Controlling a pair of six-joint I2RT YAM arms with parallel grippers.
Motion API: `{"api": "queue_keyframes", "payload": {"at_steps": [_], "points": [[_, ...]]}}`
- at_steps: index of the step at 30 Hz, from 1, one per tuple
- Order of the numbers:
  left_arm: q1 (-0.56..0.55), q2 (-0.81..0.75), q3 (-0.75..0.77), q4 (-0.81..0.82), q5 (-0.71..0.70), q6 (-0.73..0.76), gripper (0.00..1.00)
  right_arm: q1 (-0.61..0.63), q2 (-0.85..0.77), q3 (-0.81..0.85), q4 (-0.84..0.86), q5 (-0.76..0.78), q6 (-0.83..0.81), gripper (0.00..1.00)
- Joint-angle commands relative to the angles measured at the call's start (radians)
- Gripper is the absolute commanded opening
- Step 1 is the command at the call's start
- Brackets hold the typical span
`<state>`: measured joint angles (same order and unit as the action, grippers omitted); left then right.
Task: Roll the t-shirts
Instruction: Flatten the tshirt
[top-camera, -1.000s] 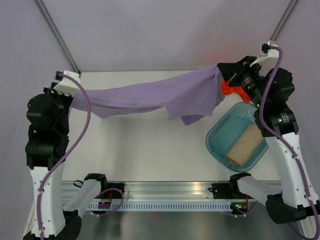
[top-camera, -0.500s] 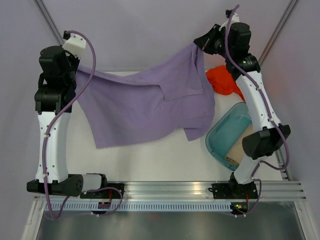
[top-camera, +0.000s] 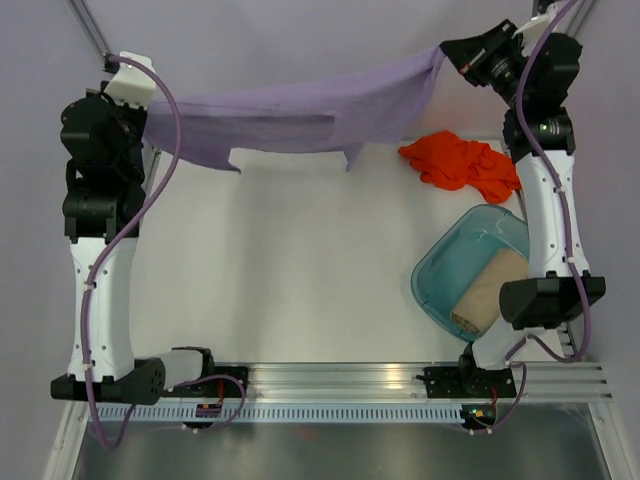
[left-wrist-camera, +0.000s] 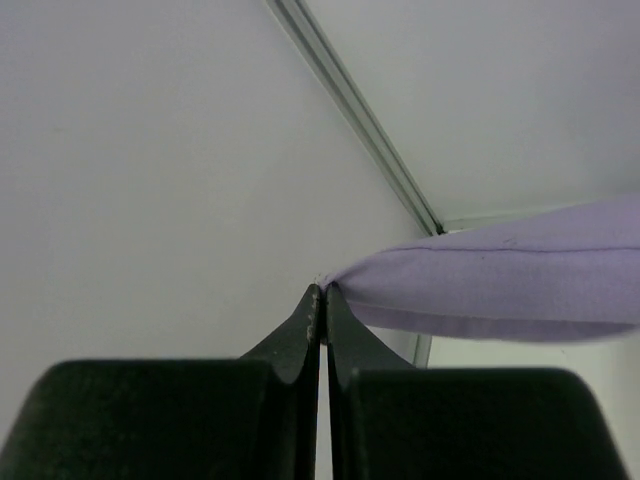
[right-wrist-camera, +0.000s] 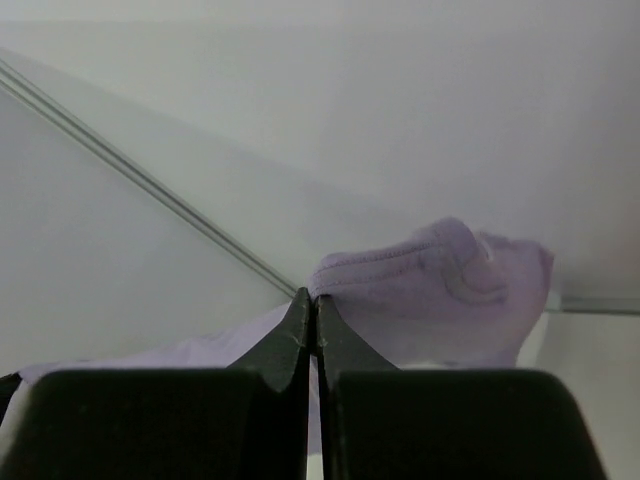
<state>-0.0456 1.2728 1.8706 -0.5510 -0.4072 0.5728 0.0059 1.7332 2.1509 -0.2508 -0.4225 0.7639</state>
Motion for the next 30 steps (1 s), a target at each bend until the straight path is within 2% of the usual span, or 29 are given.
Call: {"api": "queue_keyframes", "payload": {"at_steps": [1, 5, 6, 8, 9, 11, 14, 18, 26, 30], "points": [[0.006, -0.108, -0.196, 0.088, 0.103, -0.028, 0.02, 0.019, -0.130, -0.336, 0.105, -0.052, 0.014, 0.00], [0.006, -0.268, -0.523, 0.152, 0.217, 0.033, 0.02, 0.017, -0.276, -0.699, 0.185, -0.047, -0.011, 0.00], [0.006, -0.311, -0.656, 0.166, 0.229, 0.060, 0.02, 0.019, -0.290, -0.814, 0.192, -0.044, -0.020, 0.00], [0.006, -0.337, -0.775, 0.200, 0.219, 0.085, 0.02, 0.017, -0.311, -0.911, 0.208, -0.047, -0.032, 0.00], [0.007, -0.346, -0.885, 0.216, 0.188, 0.105, 0.02, 0.019, -0.314, -0.983, 0.203, -0.045, -0.053, 0.00], [0.026, -0.349, -0.985, 0.269, 0.179, 0.117, 0.02, 0.017, -0.320, -1.051, 0.200, -0.038, -0.067, 0.00], [0.116, -0.346, -1.152, 0.330, 0.203, 0.108, 0.02, 0.019, -0.327, -1.160, 0.220, -0.048, -0.067, 0.00], [0.236, -0.346, -1.228, 0.345, 0.261, 0.104, 0.02, 0.028, -0.319, -1.204, 0.170, -0.050, -0.127, 0.00], [0.254, -0.337, -1.406, 0.368, 0.306, 0.141, 0.02, 0.121, -0.293, -1.251, 0.162, 0.048, -0.147, 0.00], [0.257, -0.297, -1.406, 0.408, 0.320, 0.125, 0.02, 0.152, -0.212, -1.229, 0.171, 0.086, -0.144, 0.00]]}}
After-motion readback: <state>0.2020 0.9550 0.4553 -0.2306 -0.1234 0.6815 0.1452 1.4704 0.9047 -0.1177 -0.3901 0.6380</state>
